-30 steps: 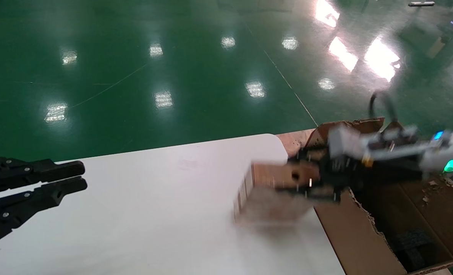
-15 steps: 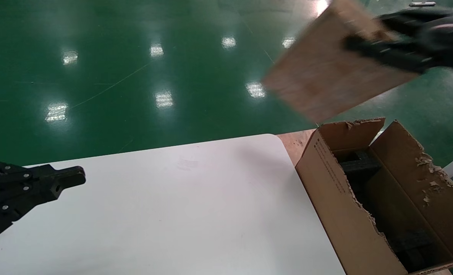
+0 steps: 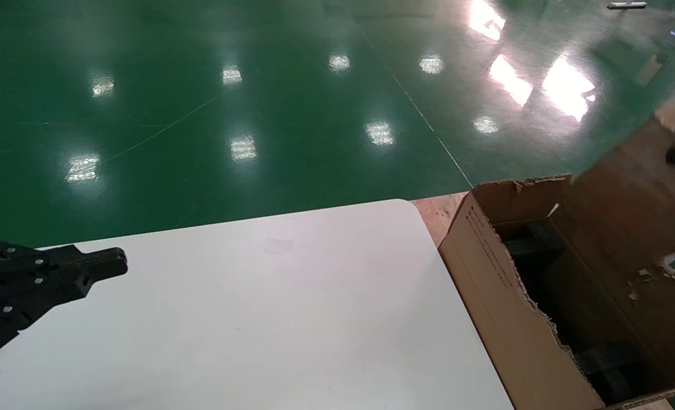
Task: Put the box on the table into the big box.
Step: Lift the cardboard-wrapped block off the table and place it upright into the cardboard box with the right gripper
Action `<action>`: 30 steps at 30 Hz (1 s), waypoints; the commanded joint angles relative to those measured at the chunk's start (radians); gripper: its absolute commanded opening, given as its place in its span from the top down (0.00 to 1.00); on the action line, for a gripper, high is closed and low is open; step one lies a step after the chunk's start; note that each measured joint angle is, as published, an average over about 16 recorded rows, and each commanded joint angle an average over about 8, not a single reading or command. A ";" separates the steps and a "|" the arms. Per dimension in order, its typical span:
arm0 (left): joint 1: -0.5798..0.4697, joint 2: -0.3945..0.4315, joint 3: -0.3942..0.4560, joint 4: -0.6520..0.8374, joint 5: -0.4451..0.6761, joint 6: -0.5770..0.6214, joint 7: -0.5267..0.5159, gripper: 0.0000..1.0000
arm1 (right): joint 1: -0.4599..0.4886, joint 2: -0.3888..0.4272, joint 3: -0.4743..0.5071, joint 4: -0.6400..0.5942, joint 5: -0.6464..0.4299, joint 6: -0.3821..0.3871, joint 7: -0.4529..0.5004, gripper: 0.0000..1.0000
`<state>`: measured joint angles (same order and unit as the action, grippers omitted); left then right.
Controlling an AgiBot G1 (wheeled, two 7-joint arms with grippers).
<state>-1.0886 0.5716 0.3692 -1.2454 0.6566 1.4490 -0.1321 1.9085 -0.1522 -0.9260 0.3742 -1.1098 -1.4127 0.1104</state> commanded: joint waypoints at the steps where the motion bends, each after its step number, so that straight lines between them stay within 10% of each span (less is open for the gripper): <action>1: 0.000 0.000 0.000 0.000 0.000 0.000 0.000 0.24 | -0.017 0.010 -0.011 -0.027 -0.009 0.005 0.004 1.00; 4: 0.000 0.000 0.000 0.000 0.000 0.000 0.000 0.00 | -0.057 0.000 -0.017 -0.077 0.013 0.021 -0.007 1.00; 30: 0.000 0.000 0.000 0.000 0.000 0.000 0.000 0.00 | -0.342 -0.119 0.053 -0.450 0.214 0.134 -0.199 1.00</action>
<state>-1.0887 0.5716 0.3693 -1.2454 0.6565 1.4490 -0.1320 1.5723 -0.2699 -0.8759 -0.0689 -0.8990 -1.2829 -0.0904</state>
